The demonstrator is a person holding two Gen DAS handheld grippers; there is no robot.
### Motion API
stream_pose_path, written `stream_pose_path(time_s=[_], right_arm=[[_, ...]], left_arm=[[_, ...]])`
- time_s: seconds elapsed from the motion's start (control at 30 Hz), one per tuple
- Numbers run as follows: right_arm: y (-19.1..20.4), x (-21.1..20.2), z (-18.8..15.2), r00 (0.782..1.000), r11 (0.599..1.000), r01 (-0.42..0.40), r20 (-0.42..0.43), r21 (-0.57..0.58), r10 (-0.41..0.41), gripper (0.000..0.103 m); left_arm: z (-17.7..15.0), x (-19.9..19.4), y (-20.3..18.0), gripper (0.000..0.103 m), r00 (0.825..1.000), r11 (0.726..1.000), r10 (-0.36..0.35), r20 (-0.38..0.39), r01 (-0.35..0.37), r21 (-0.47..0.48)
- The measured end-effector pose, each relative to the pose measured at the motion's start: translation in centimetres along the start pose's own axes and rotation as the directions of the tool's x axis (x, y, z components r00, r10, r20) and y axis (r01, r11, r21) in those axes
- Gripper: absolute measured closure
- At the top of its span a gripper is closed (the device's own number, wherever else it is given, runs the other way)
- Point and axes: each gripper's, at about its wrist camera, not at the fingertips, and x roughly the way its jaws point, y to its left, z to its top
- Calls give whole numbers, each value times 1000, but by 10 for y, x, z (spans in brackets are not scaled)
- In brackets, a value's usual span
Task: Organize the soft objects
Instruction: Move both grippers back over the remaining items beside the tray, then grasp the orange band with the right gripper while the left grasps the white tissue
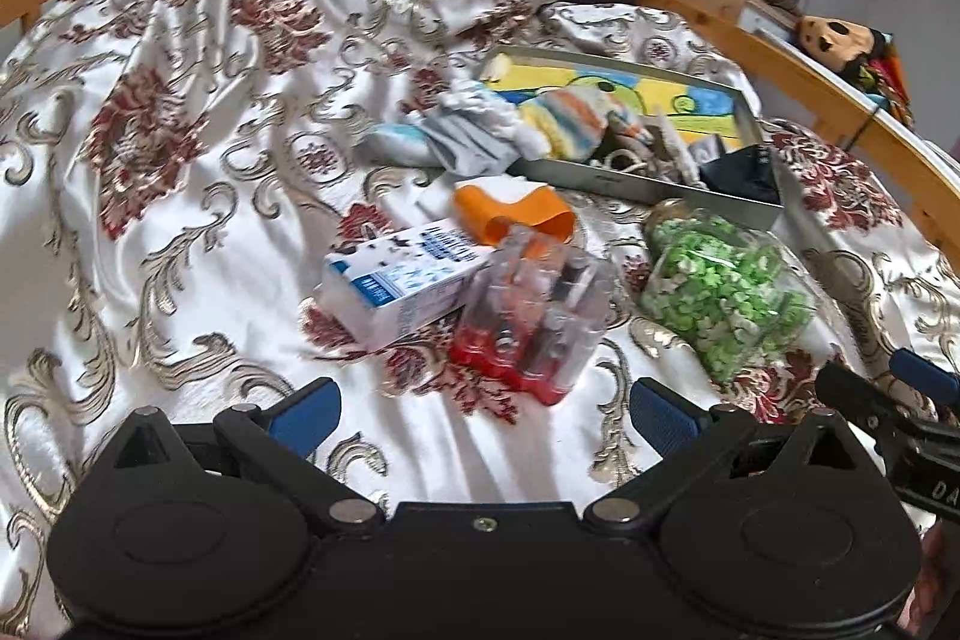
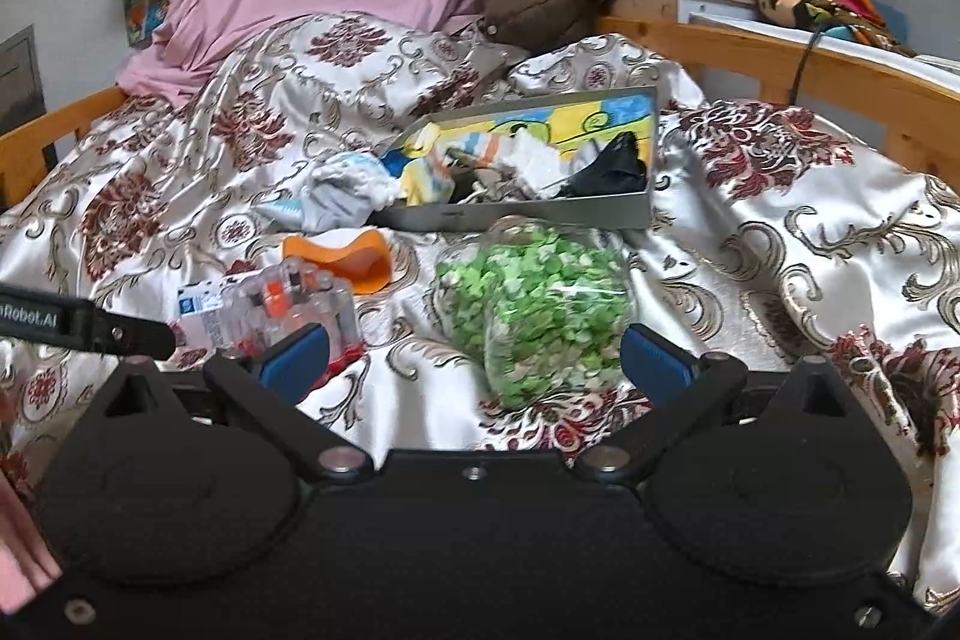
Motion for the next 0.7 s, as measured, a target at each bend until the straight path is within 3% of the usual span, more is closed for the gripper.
stream_pose_path(time_s=[0.7], right_arm=[[23,40,7,994,995,-101,-48,-22,99,1]], left_arm=[[10,8,18,1,996,991,90,6,-89,-95]])
